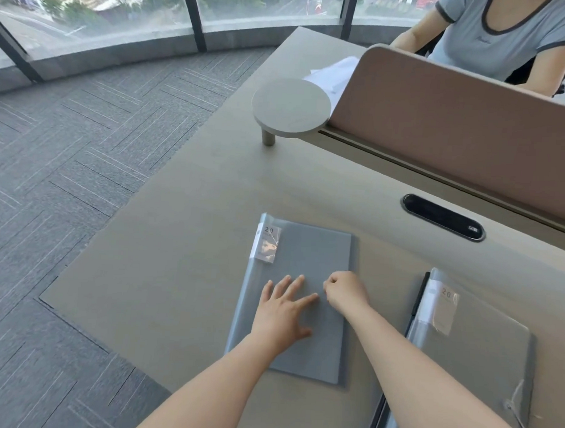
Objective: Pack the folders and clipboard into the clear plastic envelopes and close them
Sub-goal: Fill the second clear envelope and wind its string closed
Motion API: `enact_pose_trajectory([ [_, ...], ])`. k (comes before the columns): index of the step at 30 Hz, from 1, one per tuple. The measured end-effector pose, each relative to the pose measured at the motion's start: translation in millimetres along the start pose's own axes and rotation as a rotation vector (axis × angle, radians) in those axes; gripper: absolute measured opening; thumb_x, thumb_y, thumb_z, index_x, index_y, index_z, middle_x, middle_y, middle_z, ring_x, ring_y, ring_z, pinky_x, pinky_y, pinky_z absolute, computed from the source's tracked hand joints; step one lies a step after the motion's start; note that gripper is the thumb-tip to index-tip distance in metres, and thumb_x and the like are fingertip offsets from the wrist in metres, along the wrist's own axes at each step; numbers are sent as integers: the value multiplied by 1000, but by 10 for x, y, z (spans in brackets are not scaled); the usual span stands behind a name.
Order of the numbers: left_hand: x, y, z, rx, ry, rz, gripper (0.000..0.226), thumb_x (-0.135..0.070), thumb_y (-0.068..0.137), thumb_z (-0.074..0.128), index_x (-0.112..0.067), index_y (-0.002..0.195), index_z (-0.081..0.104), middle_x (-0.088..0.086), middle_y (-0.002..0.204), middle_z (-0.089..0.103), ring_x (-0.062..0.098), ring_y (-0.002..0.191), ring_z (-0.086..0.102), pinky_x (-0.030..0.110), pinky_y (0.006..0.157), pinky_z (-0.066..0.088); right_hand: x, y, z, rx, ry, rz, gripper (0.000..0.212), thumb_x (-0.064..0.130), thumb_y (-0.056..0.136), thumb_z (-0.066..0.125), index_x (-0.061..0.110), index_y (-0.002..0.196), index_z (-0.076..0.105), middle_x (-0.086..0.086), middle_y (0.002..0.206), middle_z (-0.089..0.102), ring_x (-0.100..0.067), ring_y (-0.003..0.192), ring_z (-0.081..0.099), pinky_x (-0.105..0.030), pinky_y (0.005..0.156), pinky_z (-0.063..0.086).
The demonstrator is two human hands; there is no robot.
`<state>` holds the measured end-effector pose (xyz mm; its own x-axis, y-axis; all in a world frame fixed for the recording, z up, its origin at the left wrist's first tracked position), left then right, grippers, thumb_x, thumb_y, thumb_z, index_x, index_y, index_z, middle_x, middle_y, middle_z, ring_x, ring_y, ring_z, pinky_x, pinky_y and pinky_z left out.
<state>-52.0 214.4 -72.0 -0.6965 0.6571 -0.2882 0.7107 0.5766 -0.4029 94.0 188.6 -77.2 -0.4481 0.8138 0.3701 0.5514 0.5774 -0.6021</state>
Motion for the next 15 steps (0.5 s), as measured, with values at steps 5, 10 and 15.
enact_pose_trajectory([
  [5, 41, 11, 27, -17, -39, -14, 79, -55, 81, 66, -39, 148, 27, -13, 165, 5, 17, 153, 0, 44, 122, -3, 122, -143, 159, 31, -213, -99, 22, 23, 91, 51, 13, 95, 71, -11, 108, 72, -31, 105, 65, -28, 72, 40],
  [10, 26, 25, 11, 5, -35, -24, 79, -53, 82, 65, -33, 149, 28, -13, 165, 3, 18, 152, 0, 44, 123, -2, -123, -276, 178, 67, -207, -76, 21, 20, 88, 50, 17, 69, 57, -10, 94, 71, -30, 88, 63, -28, 64, 38],
  [15, 12, 25, -2, 10, -19, -28, 77, -52, 83, 65, -33, 149, 28, -12, 165, 3, 19, 152, 1, 45, 122, 0, -507, -241, 86, 155, -80, 55, 21, 20, 80, 53, 8, 75, 69, -11, 80, 73, -32, 80, 68, -29, 64, 48],
])
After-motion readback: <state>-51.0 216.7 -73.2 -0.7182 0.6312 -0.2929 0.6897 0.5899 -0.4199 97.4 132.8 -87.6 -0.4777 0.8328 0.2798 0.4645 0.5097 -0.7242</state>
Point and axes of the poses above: each hand's wrist, its own y-axis towards the middle knuckle, its own z-axis out of the palm, x = y × z, the point moved 10 cm from there along y, towards the middle knuckle
